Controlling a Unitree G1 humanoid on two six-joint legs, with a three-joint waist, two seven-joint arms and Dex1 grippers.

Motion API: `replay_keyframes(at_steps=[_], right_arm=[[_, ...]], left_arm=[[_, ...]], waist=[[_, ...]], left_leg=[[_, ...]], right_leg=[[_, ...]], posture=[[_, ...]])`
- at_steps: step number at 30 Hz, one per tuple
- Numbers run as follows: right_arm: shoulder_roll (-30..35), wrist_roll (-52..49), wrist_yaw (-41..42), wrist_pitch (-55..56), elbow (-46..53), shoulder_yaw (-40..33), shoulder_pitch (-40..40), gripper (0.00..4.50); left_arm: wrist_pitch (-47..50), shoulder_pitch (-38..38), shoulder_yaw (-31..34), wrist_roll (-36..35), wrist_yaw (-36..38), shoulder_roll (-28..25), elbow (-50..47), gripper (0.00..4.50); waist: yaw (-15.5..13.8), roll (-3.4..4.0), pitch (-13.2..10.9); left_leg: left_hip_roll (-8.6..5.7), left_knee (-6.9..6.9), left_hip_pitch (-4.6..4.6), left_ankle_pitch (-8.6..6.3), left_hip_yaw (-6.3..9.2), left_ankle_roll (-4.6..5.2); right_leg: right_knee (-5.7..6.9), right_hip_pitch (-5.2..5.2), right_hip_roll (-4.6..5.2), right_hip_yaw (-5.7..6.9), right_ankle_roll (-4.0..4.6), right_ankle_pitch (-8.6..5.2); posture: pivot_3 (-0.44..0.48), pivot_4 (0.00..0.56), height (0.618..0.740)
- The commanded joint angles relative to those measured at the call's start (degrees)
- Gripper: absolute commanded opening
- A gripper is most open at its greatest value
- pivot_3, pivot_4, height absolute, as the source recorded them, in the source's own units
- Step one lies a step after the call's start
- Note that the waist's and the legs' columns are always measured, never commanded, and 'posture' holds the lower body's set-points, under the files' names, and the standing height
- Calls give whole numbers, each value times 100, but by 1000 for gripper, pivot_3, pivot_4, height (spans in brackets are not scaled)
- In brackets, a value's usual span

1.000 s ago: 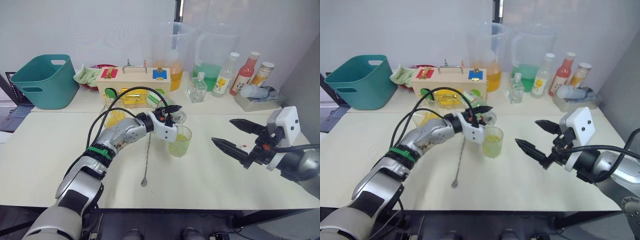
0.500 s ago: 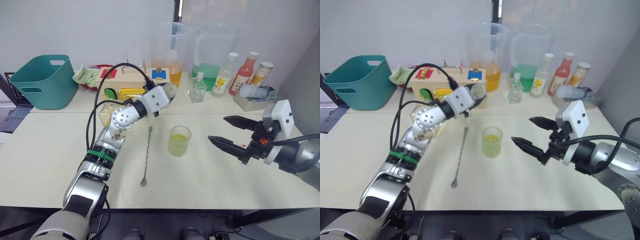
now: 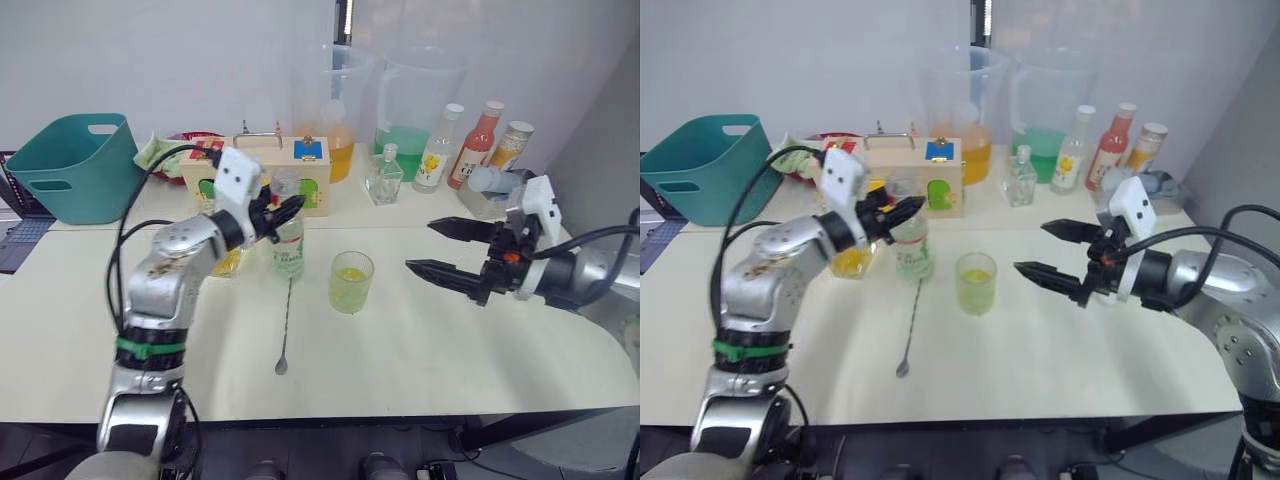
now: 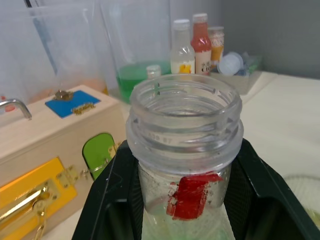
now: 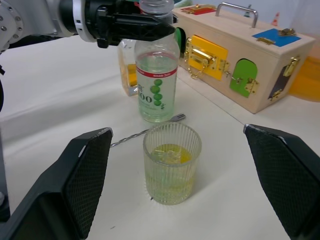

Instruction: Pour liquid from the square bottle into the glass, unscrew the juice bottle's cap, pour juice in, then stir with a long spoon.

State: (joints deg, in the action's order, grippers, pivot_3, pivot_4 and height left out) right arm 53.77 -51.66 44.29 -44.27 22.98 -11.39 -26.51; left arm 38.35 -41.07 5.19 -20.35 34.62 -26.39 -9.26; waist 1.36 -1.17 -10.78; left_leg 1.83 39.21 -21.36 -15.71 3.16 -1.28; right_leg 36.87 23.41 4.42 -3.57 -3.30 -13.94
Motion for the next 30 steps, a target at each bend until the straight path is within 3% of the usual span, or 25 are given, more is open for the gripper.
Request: replay_keyframes(at_steps=[1,3,6,9,14,18,27,30], right_arm=[[27,32,333,25,-100,35,-231,4463],[13,67,396,19,-128,46,-262,4463],[12,189,909,109,-350,331,-474,4463],[-11,262,1111,119,-422,394,-532,4463],[-131,392,1395,144,-573,544,-685,4463],[-193,413,1492,106,-550,527,-695,4463],[-162,210,1261,-63,-94,91,-226,4463],[-164,142,1093,-126,83,-94,-29,4463]], left_arm=[[379,245,434,-378,-86,-237,-814,1531],[479,284,464,-458,-143,-271,-901,1531],[1126,1210,1380,-998,-280,-504,-1741,1531],[1336,1491,1679,-1260,-403,-636,-1973,1531],[1132,2101,2590,-1332,-233,-1259,-1684,1531],[872,2094,3107,-1297,-212,-1601,-976,1531],[-158,1090,2800,-833,-385,-1867,1034,1531],[-689,603,2375,-520,-308,-1865,1766,1531]], waist=[[-9,0,0],[-54,-1,0],[-18,-1,0],[-4,-3,-1],[-27,-4,-2],[-57,-6,-2],[-72,-22,-2],[-69,-24,-2]], left_leg=[[0,0,0,0,-1,0],[0,0,-1,0,-2,0],[1,0,-4,0,-6,0],[2,-2,3,-1,-7,1],[2,-2,-1,-1,-11,1],[2,-2,-3,0,-13,0],[1,-3,-7,0,-11,0],[1,-2,-9,0,-13,0]], right_leg=[[0,0,0,-1,0,0],[-1,1,0,-1,0,0],[-10,1,0,-6,0,0],[-1,6,-1,-12,0,0],[0,12,-2,-13,1,-1],[-4,12,-1,-13,2,-1],[-6,12,0,-10,3,-1],[-6,15,1,-10,2,-1]], posture=[[0,150,740],[0,150,740],[0,150,740],[0,150,740],[0,150,740],[0,150,740],[0,150,740],[0,150,740]])
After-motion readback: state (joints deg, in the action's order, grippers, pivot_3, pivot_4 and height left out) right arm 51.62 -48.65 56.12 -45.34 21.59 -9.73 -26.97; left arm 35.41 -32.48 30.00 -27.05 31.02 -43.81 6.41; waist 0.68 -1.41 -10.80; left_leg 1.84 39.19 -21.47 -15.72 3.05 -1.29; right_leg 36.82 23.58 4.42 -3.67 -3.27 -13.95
